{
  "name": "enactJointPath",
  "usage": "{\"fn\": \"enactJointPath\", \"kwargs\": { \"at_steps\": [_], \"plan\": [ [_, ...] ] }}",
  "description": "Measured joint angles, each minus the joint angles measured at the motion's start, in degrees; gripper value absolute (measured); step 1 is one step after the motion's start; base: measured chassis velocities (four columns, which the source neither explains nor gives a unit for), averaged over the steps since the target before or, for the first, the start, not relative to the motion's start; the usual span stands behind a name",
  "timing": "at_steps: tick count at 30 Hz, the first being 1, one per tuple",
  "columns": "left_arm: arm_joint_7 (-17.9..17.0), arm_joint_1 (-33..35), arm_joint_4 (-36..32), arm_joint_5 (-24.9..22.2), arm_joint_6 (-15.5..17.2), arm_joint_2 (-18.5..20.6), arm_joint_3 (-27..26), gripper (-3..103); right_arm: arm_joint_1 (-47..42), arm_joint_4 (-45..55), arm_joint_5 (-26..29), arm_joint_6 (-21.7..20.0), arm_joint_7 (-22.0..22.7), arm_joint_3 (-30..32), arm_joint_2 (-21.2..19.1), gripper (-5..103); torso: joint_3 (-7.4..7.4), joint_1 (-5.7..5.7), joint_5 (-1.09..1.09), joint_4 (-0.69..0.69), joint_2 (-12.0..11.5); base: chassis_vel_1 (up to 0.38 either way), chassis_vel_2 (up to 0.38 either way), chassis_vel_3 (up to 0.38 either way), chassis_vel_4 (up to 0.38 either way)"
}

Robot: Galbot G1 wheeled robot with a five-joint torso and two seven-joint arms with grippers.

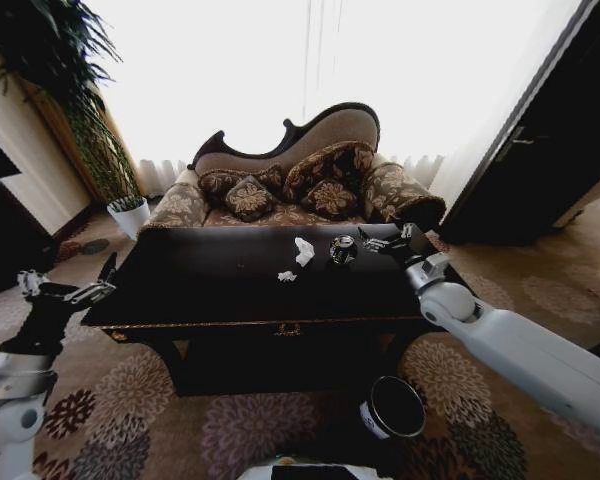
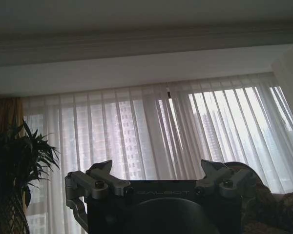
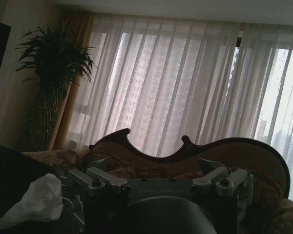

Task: Move to the front of the table and place the trash on the table into the trash bin.

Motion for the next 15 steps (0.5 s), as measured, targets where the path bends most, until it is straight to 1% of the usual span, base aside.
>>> {"fn": "enactJointPath", "kwargs": {
  "at_steps": [1, 2, 3, 7, 10, 15],
  "plan": [
    [0.0, 0.1, -0.08, 0.0, -0.03, -0.02, -0.06, 100, 0.51, -0.33, 0.39, 0.42, -0.71, -0.74, -0.04, 100, 0.0, 0.0, 0.0, 0.0, 0.0, 0.0, 0.0, 0.0, 0.0],
    [0.02, 0.36, -0.26, -0.03, -0.11, -0.02, -0.27, 100, 2.25, -1.16, 1.87, 1.59, -2.55, -3.08, -0.07, 100, 0.0, 0.0, 0.0, -0.01, 0.0, 0.0, 0.0, 0.0, 0.0],
    [0.03, 0.45, -0.32, -0.07, -0.15, -0.02, -0.39, 100, 3.02, -1.45, 2.54, 1.98, -3.07, -3.89, -0.03, 100, 0.0, -0.01, 0.0, -0.01, 0.0, 0.0, 0.0, 0.0, 0.0],
    [0.06, 0.62, -0.31, -0.2, -0.25, 0.06, -0.68, 100, 5.21, -2.41, 3.71, 2.54, -4.03, -5.61, 0.66, 100, 0.0, -0.01, -0.01, 0.01, 0.0, 0.0, 0.0, 0.0, 0.0],
    [0.06, 0.62, -0.27, -0.22, -0.26, 0.09, -0.71, 100, 5.84, -2.79, 3.8, 2.55, -4.14, -6.26, 0.83, 100, 0.0, -0.01, 0.0, 0.0, 0.0, 0.0, 0.0, 0.0, 0.0],
    [0.08, 0.61, -0.29, -0.23, -0.28, 0.01, -0.66, 100, 8.17, -4.28, 3.99, 2.46, -5.34, -9.26, 0.81, 100, 0.0, -0.01, 0.0, -0.01, 0.0, 0.0, 0.0, 0.0, 0.0]
  ]
}}
